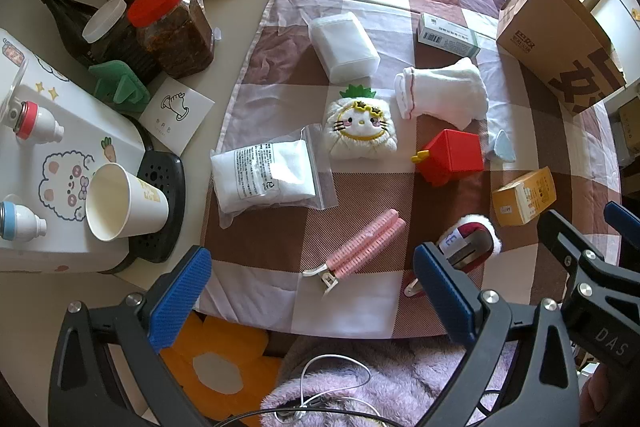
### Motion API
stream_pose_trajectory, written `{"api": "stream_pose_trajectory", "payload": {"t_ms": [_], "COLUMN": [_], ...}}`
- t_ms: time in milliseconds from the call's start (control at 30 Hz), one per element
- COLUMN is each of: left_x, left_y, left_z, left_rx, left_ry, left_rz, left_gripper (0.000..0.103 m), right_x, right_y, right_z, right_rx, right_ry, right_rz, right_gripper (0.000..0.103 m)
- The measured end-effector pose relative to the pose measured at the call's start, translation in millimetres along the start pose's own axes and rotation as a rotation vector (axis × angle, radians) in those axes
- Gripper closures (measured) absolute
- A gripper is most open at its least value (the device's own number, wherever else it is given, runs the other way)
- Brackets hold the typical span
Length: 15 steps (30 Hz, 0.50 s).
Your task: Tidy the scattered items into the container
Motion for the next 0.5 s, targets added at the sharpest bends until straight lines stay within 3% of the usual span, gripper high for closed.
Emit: {"api": "stream_pose_trajectory", "payload": {"t_ms": [500], "left_x": [-0.2], "left_y": [0.1], "left_z": [0.0], "left_rx": [0.001], "left_ry": [0.001], "left_rz": [-0.001], "left_gripper": [0.002], "right_x": [3.2], "right_y": [-1.0], "right_z": [-0.6], "right_rx": [-0.002], "right_ry": [0.003], "right_rz": [-0.004], "right_gripper": [0.000]}}
Point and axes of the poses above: each gripper's, at about its wrist camera, not at the fingertips, and z roughly the way its jaws point, y to its right, x to its top, the point moved 7 cm from there along z, roughly the way its jaws point, and after that the axes turned 4 degrees about y, right-handed, at the moved point
